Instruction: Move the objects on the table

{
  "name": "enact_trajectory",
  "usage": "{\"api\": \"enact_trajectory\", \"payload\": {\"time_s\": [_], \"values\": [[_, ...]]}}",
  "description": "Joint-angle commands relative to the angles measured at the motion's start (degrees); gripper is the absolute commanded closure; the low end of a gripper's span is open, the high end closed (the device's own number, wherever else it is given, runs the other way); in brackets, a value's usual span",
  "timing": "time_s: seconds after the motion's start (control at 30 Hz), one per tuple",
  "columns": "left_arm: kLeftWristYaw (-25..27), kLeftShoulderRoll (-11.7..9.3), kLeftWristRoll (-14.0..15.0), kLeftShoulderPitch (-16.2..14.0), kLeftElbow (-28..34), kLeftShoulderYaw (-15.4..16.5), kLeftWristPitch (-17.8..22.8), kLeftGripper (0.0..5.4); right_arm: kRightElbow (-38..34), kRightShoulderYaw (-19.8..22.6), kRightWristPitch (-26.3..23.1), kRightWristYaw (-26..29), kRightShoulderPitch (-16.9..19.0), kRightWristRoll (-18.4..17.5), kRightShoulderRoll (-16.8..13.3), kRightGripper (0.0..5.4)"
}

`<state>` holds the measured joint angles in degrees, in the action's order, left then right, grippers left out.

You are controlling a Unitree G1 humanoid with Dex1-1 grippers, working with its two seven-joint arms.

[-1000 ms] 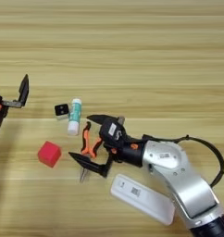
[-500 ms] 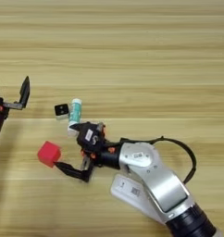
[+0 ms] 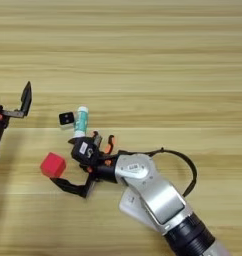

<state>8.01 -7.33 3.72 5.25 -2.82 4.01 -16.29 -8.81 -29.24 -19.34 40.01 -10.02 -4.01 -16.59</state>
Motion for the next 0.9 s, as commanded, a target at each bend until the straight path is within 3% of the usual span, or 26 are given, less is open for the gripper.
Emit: {"api": "enact_trajectory", "payload": {"time_s": [0.03,0.33,0.9], "values": [[-0.11,0.19,-0.33,-0.39,0.69,-0.36,0.36,0.00,2.00,-1.06,0.04,-0.54,-1.38,1.37,1.67,0.02],[0.24,-0.13,0.10,-0.26,0.21,0.02,-0.04,0.00,5.61,-3.64,0.55,-0.43,-2.09,3.27,4.59,0.02],[0.32,-0.01,0.00,-0.29,0.21,-0.09,-0.11,0.00,9.27,-3.74,2.21,-0.62,-2.50,4.80,6.55,2.18]]}}
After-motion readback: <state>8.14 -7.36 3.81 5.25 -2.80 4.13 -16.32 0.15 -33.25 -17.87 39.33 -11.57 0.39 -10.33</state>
